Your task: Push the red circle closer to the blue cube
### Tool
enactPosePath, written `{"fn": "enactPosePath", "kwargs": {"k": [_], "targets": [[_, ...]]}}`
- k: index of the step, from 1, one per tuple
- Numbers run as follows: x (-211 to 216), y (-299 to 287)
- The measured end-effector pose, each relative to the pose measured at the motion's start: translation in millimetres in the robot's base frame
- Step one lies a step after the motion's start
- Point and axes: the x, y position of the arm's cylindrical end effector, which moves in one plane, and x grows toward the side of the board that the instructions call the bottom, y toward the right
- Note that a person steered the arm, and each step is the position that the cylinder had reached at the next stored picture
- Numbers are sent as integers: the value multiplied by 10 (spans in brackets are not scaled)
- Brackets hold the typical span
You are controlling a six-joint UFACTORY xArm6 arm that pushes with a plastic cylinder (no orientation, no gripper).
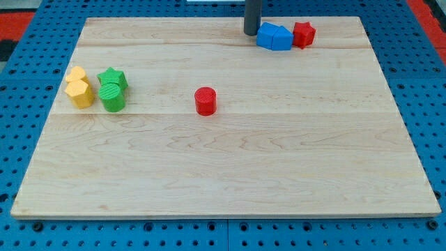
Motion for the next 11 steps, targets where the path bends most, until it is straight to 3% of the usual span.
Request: {"fn": "enactPosePath", "kwargs": {"k": [1,2,4,6,8,10,11], "targets": [[102,148],[486,-138],[1543,276],[2563,-37],[2396,-680],[1951,-558],[2166,-694]]}}
